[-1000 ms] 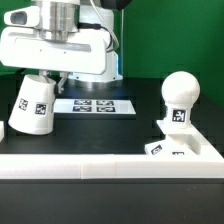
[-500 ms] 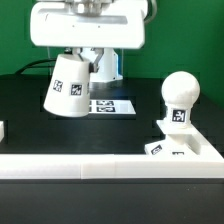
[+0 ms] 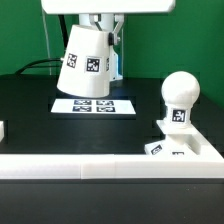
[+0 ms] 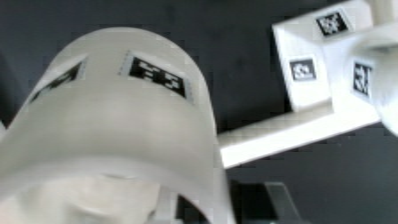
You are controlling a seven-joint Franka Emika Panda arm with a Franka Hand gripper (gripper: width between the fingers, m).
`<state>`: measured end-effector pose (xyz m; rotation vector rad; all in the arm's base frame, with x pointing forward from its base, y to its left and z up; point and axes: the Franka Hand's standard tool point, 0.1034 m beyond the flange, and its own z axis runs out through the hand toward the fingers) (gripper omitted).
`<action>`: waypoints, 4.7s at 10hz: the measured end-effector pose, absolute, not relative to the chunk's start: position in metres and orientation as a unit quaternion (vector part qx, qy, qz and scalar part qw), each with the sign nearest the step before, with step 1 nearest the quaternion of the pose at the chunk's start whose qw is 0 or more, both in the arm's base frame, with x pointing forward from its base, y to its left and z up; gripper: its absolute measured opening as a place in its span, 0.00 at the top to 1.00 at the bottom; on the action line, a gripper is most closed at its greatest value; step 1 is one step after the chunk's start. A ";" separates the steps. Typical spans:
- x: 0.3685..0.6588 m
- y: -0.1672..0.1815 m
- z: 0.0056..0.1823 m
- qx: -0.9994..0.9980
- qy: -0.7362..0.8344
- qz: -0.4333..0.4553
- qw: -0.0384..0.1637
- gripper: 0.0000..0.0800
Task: Assemble lamp
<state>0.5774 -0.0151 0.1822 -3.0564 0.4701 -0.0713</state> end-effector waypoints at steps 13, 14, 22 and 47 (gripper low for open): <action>0.626 0.101 0.241 -0.979 0.198 -0.023 0.051 0.94; 0.625 0.107 0.236 -0.979 0.197 -0.020 0.051 0.94; 0.625 0.131 0.172 -0.981 0.191 -0.012 0.036 0.94; 0.618 0.114 0.164 -0.987 0.152 0.029 -0.033 0.13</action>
Offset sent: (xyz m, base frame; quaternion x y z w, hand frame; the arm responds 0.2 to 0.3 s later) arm 0.0000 0.0000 0.0000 0.0000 0.0000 0.0000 1.0000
